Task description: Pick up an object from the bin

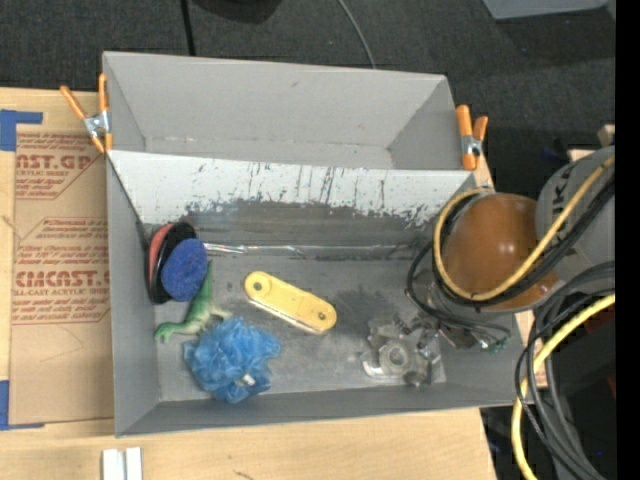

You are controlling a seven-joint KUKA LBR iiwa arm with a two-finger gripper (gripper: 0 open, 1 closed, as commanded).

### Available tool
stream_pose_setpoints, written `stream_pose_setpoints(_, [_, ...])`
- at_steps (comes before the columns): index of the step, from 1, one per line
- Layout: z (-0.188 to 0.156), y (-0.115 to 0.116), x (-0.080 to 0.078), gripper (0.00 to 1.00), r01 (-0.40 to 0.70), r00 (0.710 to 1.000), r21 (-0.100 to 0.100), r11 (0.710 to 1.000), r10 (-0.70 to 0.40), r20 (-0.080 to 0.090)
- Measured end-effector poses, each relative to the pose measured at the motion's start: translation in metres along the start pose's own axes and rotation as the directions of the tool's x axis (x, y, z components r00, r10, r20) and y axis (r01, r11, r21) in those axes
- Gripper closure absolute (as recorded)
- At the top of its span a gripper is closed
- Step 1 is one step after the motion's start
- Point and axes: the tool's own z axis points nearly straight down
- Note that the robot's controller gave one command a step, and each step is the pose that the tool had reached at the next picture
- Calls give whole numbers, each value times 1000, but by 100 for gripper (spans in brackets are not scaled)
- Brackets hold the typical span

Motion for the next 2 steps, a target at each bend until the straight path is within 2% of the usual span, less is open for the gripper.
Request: stream_pose_setpoints(2, [-17,2,1,100,0,1000,-5,1000,0,-4])
